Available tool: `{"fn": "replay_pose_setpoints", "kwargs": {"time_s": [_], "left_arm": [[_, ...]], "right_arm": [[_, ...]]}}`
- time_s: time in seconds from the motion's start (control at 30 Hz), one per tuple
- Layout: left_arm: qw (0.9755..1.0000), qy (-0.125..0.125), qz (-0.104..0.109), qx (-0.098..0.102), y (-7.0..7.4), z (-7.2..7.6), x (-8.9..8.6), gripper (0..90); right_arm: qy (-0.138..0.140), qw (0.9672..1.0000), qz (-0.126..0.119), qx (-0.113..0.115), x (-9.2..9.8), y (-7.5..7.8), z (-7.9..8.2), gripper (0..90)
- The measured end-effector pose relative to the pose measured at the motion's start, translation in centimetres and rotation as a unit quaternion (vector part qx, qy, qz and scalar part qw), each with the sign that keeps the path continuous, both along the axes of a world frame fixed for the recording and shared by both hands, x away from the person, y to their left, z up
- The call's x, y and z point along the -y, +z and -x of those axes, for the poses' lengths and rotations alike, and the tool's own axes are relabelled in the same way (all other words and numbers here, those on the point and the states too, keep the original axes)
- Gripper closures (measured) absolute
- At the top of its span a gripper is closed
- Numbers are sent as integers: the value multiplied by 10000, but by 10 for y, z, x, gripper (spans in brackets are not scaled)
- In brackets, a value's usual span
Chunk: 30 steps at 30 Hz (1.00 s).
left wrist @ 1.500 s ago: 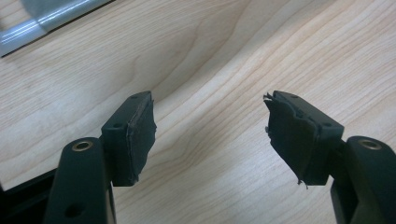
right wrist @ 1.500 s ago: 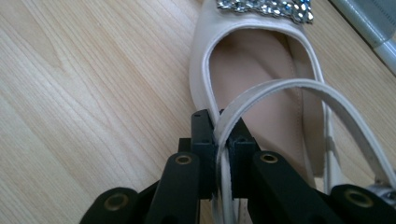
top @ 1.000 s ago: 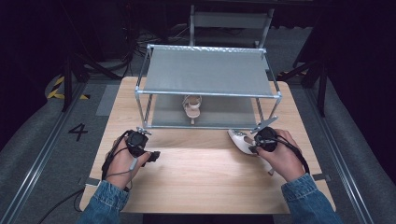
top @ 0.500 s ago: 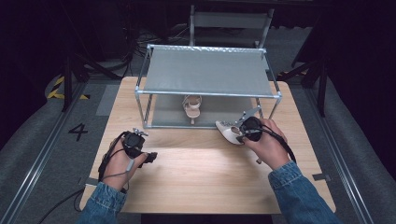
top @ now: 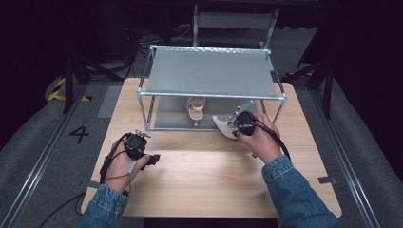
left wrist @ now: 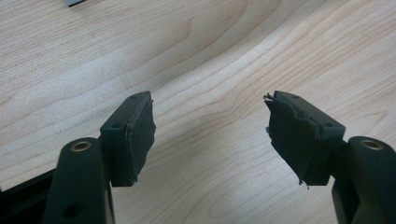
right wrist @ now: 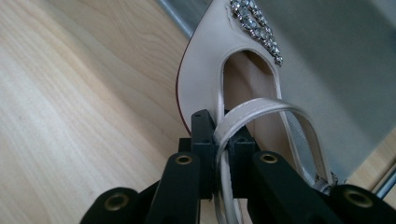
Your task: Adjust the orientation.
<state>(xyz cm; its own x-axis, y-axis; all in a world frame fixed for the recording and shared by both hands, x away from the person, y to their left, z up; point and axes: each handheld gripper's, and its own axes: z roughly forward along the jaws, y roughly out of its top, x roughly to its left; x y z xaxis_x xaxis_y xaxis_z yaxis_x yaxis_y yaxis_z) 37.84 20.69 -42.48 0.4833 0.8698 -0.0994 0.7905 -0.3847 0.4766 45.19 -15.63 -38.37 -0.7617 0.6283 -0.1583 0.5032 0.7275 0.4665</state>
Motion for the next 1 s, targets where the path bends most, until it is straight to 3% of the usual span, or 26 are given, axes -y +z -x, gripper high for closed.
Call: {"fn": "replay_pose_setpoints", "kwargs": {"time_s": [0.27, 0.43, 0.67, 1.0], "left_arm": [[10000, -32, 27, 7, 2, -1, 1, 319], [9999, -99, 17, 32, 1, -2, 0, 320], [9999, -143, 31, 9, 1, -2, -1, 320], [9999, -165, 21, 35, 3, -1, -3, 320]], "right_arm": [[-66, 9998, 117, 176, -8, -6, -16, 851], [-109, 9995, -8, 312, -12, -7, -22, 851], [-148, 9985, 137, 510, -19, -15, -29, 851], [-177, 9979, 126, 609, -25, -25, -39, 851]]}}
